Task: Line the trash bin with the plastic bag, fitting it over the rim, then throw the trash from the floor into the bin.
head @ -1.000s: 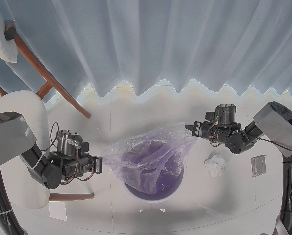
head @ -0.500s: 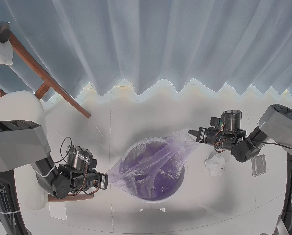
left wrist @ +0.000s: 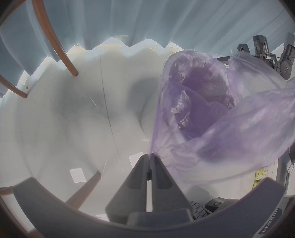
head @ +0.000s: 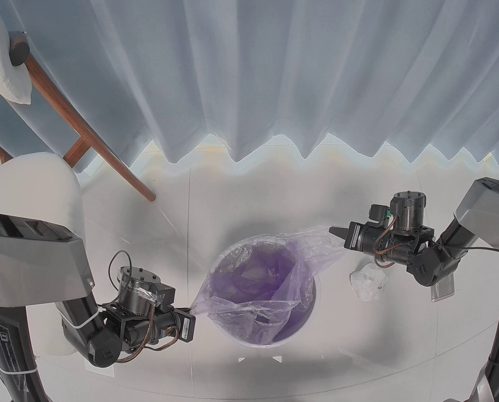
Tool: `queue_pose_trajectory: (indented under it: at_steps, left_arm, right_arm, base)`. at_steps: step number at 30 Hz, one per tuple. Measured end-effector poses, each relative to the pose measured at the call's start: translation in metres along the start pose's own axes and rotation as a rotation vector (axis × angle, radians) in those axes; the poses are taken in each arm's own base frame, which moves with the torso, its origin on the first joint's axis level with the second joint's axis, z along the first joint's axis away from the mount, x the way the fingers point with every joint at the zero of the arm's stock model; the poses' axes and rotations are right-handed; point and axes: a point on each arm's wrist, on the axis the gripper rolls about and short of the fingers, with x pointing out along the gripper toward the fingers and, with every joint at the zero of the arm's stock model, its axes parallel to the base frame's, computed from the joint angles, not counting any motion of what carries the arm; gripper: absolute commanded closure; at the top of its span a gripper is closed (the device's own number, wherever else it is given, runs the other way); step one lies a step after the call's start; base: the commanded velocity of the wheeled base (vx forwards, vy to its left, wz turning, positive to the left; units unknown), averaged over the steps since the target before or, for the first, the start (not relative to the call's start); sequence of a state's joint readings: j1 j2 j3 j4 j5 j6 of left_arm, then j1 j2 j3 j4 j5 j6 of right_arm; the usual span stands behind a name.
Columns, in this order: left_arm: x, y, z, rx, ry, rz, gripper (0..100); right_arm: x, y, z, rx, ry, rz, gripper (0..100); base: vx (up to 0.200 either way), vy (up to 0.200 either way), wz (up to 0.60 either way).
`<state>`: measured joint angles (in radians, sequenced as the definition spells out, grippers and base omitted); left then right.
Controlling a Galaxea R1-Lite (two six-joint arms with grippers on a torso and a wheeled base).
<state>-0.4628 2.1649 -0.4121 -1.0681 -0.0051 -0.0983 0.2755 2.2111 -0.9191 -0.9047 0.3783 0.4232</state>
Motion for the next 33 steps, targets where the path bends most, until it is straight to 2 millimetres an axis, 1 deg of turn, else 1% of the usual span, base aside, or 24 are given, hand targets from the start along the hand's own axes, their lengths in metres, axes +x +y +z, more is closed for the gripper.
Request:
queue_pose_trajectory:
  at_steps: [1, 2, 4, 5, 9, 13, 19, 21, 23, 27, 28, 30, 33]
  left_arm:
    - [-0.001, -0.001, 0.000, 0.003, -0.006, 0.001, 100]
    - [-0.001, -0.002, 0.000, 0.004, -0.011, -0.001, 100]
    - [-0.002, -0.003, -0.001, 0.006, -0.020, -0.001, 100]
    - [-0.002, -0.003, -0.001, 0.005, -0.022, 0.005, 0]
    - [-0.003, -0.005, -0.002, -0.005, -0.029, 0.048, 0]
    - [-0.003, -0.007, -0.001, -0.012, -0.042, 0.052, 0]
    - [-0.011, -0.008, 0.003, -0.017, -0.139, 0.045, 0]
    - [-0.018, -0.009, 0.002, -0.018, -0.186, 0.038, 0]
    - [-0.026, -0.009, -0.004, -0.017, -0.196, 0.038, 0]
    - [-0.048, -0.009, -0.023, -0.015, -0.163, 0.038, 0]
    - [-0.052, -0.009, -0.025, -0.020, -0.160, 0.035, 0]
    - [-0.062, -0.013, -0.026, -0.033, -0.169, 0.026, 0]
    - [-0.075, -0.021, -0.022, -0.053, -0.211, -0.005, 0]
  right_arm:
    - [-0.002, 0.001, 0.000, -0.002, -0.006, 0.003, 100]
    - [-0.003, 0.002, -0.001, -0.004, -0.011, 0.006, 0]
    - [-0.006, 0.003, -0.002, -0.007, -0.021, 0.013, 0]
    - [-0.007, 0.003, -0.003, -0.006, -0.021, 0.013, 0]
    - [-0.011, 0.005, -0.005, 0.013, -0.030, 0.017, 0]
    - [-0.017, 0.010, -0.004, 0.050, -0.047, 0.028, 0]
    - [-0.035, 0.023, 0.007, 0.135, -0.087, 0.054, 0]
    - [-0.042, 0.027, 0.009, 0.142, -0.096, 0.060, 0]
    - [-0.048, 0.030, 0.011, 0.146, -0.105, 0.065, 0]
    - [-0.060, 0.034, 0.013, 0.153, -0.118, 0.070, 0]
    - [-0.062, 0.035, 0.013, 0.154, -0.120, 0.071, 0]
    - [-0.067, 0.038, 0.014, 0.156, -0.125, 0.073, 0]
    - [-0.075, 0.041, 0.013, 0.156, -0.129, 0.077, 0]
  base:
    - [0.000, 0.000, 0.00]
    - [0.000, 0.000, 0.00]
    - [0.000, 0.000, 0.00]
    - [0.000, 0.000, 0.00]
    - [0.000, 0.000, 0.00]
    - [0.000, 0.000, 0.00]
    - [0.000, 0.000, 0.00]
    - [0.000, 0.000, 0.00]
    - [0.000, 0.000, 0.00]
    - [0.000, 0.000, 0.00]
    - [0.000, 0.000, 0.00]
    - [0.000, 0.000, 0.00]
    - [0.000, 0.000, 0.00]
